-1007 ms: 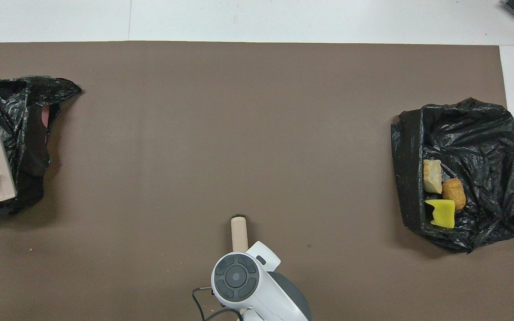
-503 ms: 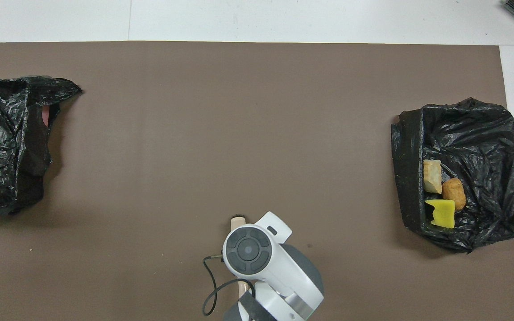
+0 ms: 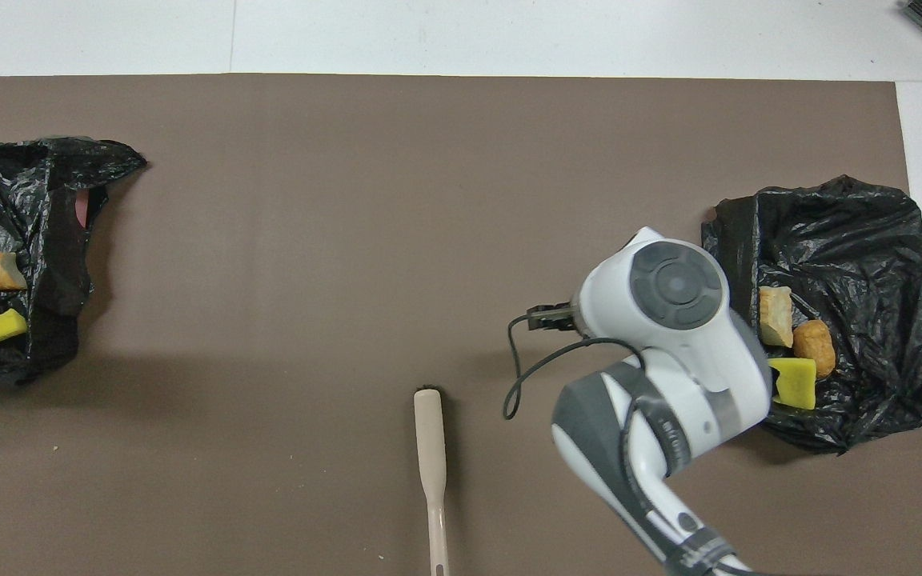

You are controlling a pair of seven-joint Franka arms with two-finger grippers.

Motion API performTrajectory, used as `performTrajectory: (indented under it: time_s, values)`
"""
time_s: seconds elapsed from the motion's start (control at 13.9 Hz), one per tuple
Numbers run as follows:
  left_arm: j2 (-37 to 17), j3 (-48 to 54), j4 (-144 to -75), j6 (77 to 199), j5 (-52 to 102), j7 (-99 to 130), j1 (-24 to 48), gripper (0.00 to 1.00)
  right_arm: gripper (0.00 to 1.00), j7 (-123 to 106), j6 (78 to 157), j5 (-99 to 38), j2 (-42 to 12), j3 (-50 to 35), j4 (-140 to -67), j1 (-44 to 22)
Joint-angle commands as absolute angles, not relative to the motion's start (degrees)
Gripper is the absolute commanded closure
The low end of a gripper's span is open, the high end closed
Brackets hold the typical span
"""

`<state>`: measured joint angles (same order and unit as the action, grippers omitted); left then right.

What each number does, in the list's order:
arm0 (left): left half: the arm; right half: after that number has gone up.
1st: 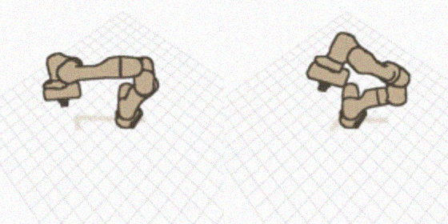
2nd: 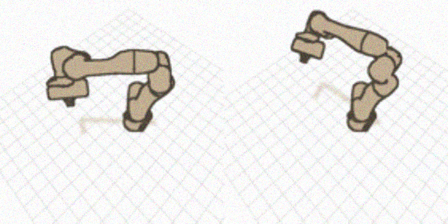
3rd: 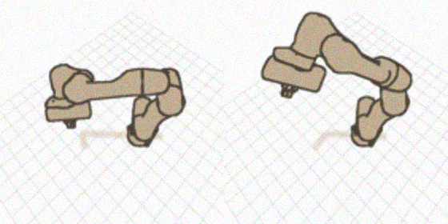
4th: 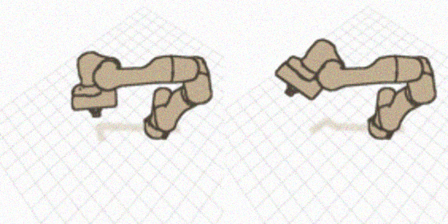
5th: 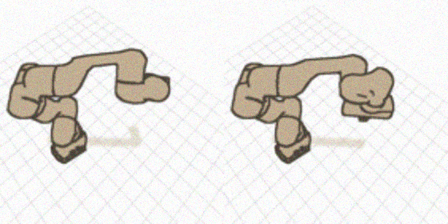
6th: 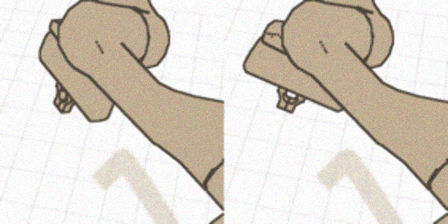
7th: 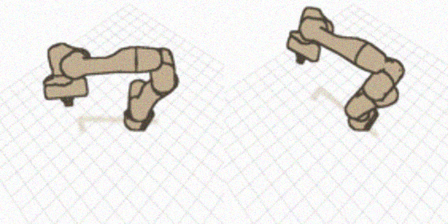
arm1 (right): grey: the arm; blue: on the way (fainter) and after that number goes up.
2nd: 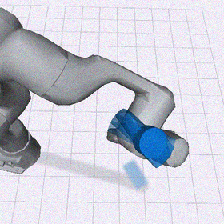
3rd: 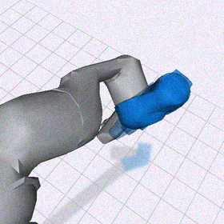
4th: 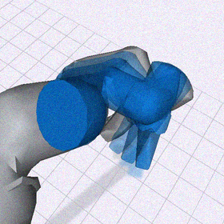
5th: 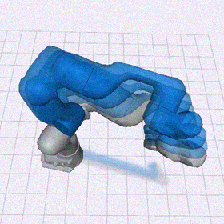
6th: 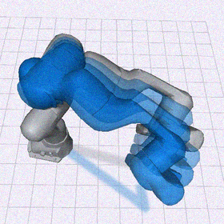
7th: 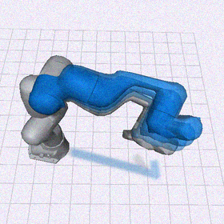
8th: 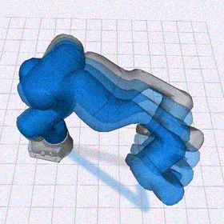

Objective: Sweep and dump trash in bin
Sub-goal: 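Tip the dustpan with the left gripper to dump scraps into the bag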

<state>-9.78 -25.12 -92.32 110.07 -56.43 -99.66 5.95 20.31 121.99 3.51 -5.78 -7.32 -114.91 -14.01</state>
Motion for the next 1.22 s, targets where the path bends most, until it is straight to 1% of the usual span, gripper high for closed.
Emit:
performTrajectory:
  time_s: [0.0, 0.22, 0.29, 0.43, 0.58, 0.72, 0.93, 1.01, 1.15]
  values:
    - [-8.79, -21.02, -88.25, 102.33, -58.8, -98.44, 6.06, 1.0, 0.0, 14.78, 117.7, 4.83, -4.92, -2.31, -111.02, -13.89]
    - [-6.69, -14.44, -89.11, 95.03, -56.44, -91.7, 5.63, 1.0, 0.0, 10.91, 112.26, 4.57, -4.05, 3.23, -105.49, -12.58]
    - [-5.98, -13.72, -90.08, 93.53, -53.12, -89.76, 5.71, 1.0, 0.0, 8.81, 109.71, 4.22, -3.26, 4.21, -103.82, -11.79]
    - [-5.36, -12.14, -90.88, 91.42, -44.78, -88.78, 5.8, 1.0, 0.0, 6.25, 105.49, 3.6, -0.63, 4.74, -101.87, -9.5]
    - [-4.75, -9.95, -92.45, 89.13, -37.04, -81.34, 5.8, 1.0, 0.0, 4.67, 101.45, 3.6, 1.57, 4.75, -100.29, -6.52]
    - [-4.4, -7.04, -94.82, 86.84, -32.81, -73.17, 5.8, 1.0, 0.0, 2.47, 97.05, 3.6, 3.07, 4.92, -98.36, -5.36]
    - [-4.3, -0.73, -98.25, 87.18, -25.15, -54.12, 5.98, 1.0, 0.0, -2.0, 92.57, 3.34, 7.46, 8.25, -98.26, -5.27]
    - [-4.31, 1.38, -99.22, 87.97, -22.35, -47.44, 5.98, 1.0, 0.0, -2.2, 90.72, 2.3, 7.99, 8.44, -98.61, -5.19]
    - [-5.09, 4.64, -99.23, 88.59, -17.07, -36.61, 6.24, 1.0, 0.0, -1.85, 91.05, 1.67, 8.53, 8.18, -98.96, -5.19]
